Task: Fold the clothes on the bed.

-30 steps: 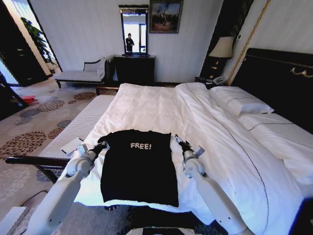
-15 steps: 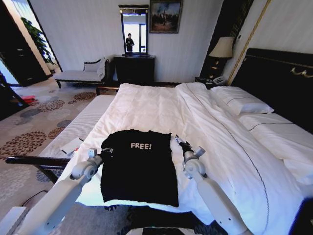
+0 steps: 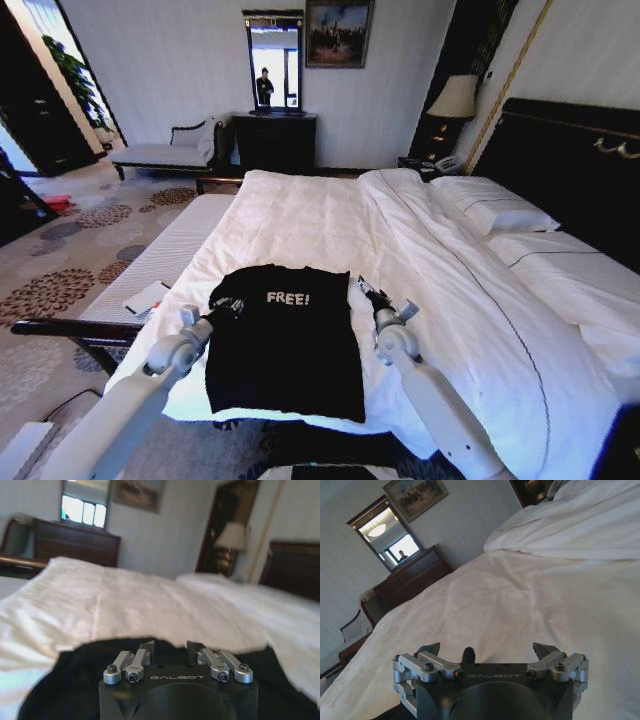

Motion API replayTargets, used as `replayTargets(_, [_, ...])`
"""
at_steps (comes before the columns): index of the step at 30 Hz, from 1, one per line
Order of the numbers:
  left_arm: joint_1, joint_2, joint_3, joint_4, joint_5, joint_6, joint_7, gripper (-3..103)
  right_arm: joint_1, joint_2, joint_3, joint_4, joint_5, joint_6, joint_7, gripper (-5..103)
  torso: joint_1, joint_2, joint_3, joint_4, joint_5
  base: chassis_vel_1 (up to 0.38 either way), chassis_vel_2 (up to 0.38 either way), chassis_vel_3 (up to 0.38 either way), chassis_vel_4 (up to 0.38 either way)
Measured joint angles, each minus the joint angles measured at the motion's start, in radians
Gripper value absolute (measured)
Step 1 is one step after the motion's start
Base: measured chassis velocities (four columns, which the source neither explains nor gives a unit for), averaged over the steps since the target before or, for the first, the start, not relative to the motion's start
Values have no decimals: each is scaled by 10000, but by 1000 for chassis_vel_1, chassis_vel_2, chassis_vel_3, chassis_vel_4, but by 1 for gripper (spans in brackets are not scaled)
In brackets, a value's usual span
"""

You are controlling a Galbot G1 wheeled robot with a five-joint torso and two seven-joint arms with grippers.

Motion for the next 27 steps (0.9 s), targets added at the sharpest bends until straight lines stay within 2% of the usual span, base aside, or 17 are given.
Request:
replayTargets(3, [111,-185,-833,333,-855,144,-356,56,17,89,-36,-2,-5,-1,-1,100,1,0,0,-2,-1,0,0,0,0])
replayTargets(4, [111,-185,-833,333,-855,144,-356,56,17,89,-36,-2,-5,-1,-1,100,1,0,0,-2,-1,0,0,0,0])
replayTargets(6, [-49,-240,-1128,958,-1319,480,-773,67,16,97,-44,-2,-7,-5,-1,100,1,0,0,-3,-3,0,0,0,0])
replayTargets(7, [-146,-266,-1237,1309,-1456,615,-885,67,12,95,-45,4,-8,-7,-1,100,1,0,0,-3,-3,0,0,0,0])
replayTargets(8, [-229,-303,-1307,1633,-1590,738,-943,72,4,89,-44,22,-8,-10,0,100,1,0,1,-4,-3,0,0,0,0])
replayTargets(9, [-229,-303,-1307,1633,-1590,738,-943,72,4,89,-44,22,-8,-10,0,100,1,0,1,-4,-3,0,0,0,0])
replayTargets(11, [-306,-394,-1327,2050,-1831,913,-952,84,-8,75,-44,42,-8,-17,15,100,1,0,1,-2,-4,0,0,0,0])
replayTargets(13, [-330,-457,-1316,2216,-1894,983,-925,84,-15,64,-44,57,-8,-32,36,100,1,0,1,-2,-4,0,0,0,0])
replayTargets(16, [-448,-693,-1227,2632,-1912,1082,-810,98,-35,26,-32,107,-9,-84,98,100,1,0,1,-3,-4,0,0,0,0])
replayTargets(27, [-739,-1193,-1085,3097,-2031,1142,-785,100,-129,18,6,146,-16,-117,193,100,1,0,1,-3,-2,0,0,0,0])
